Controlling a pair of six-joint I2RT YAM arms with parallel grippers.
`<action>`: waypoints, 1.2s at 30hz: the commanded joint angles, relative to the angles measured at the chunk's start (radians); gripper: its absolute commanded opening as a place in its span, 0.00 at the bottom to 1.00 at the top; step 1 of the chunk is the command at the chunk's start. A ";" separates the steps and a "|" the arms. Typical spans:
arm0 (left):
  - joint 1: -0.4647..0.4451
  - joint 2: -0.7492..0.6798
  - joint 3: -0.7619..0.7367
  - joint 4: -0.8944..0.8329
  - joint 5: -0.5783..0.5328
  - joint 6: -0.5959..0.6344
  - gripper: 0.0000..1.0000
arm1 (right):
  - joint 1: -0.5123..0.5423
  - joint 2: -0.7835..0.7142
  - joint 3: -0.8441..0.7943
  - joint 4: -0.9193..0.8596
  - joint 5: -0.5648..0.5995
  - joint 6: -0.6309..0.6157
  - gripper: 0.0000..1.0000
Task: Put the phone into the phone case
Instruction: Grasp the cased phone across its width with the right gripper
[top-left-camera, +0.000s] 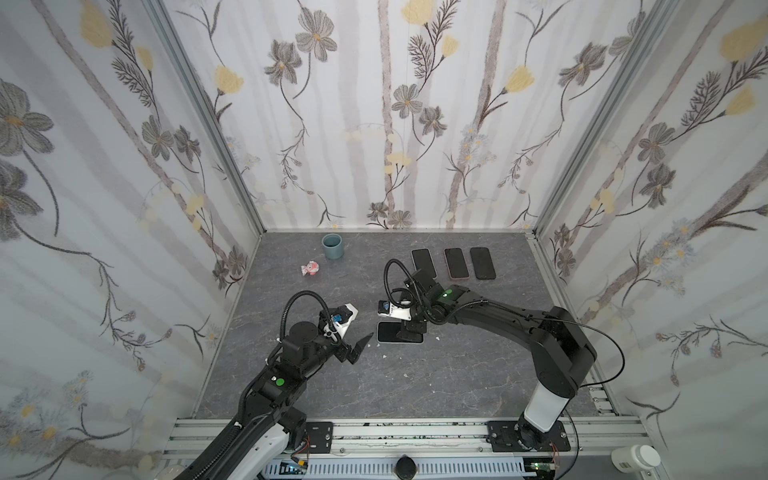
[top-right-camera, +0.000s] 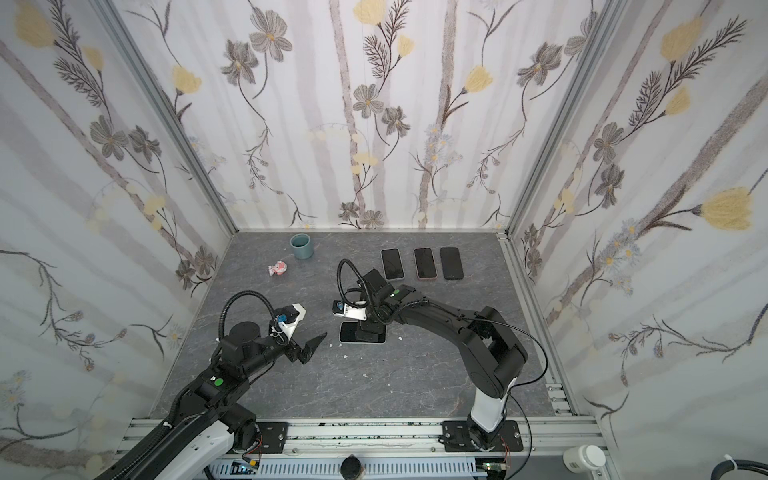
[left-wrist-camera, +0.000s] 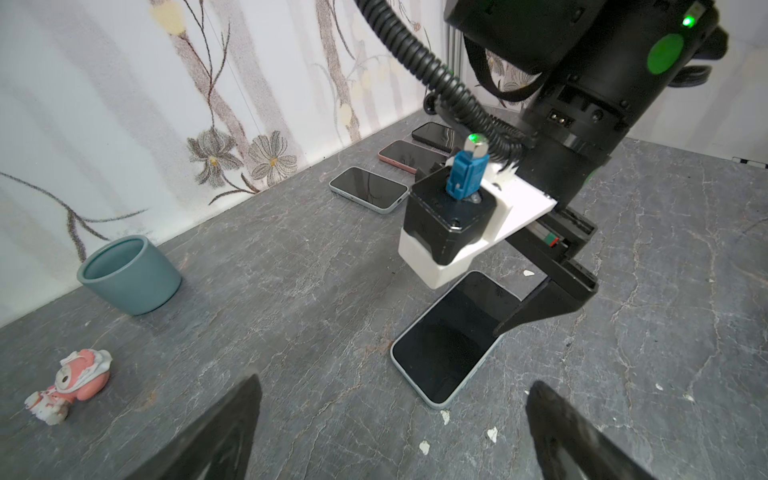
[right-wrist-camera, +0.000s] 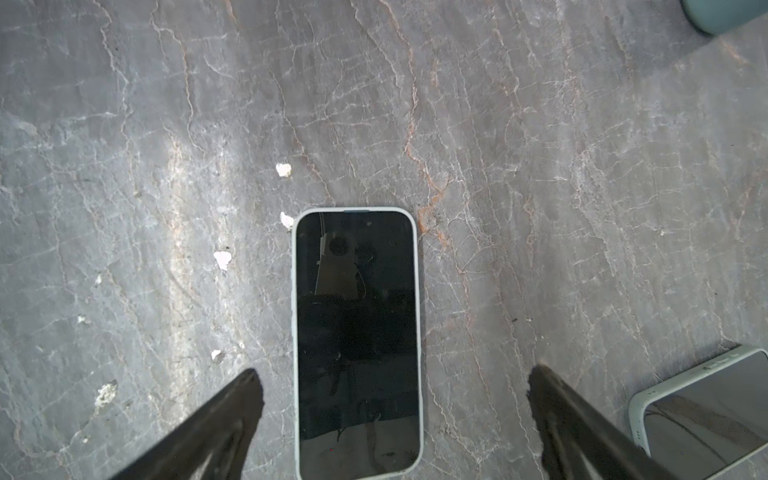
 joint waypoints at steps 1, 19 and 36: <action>0.001 0.017 0.000 0.036 -0.036 -0.007 1.00 | 0.001 0.014 0.005 -0.021 0.005 -0.071 1.00; -0.001 0.016 -0.006 0.031 -0.023 -0.015 1.00 | 0.001 0.240 0.101 -0.118 0.034 -0.149 1.00; -0.001 0.039 -0.003 0.042 -0.009 -0.009 1.00 | -0.010 0.321 0.183 -0.182 0.033 -0.146 0.99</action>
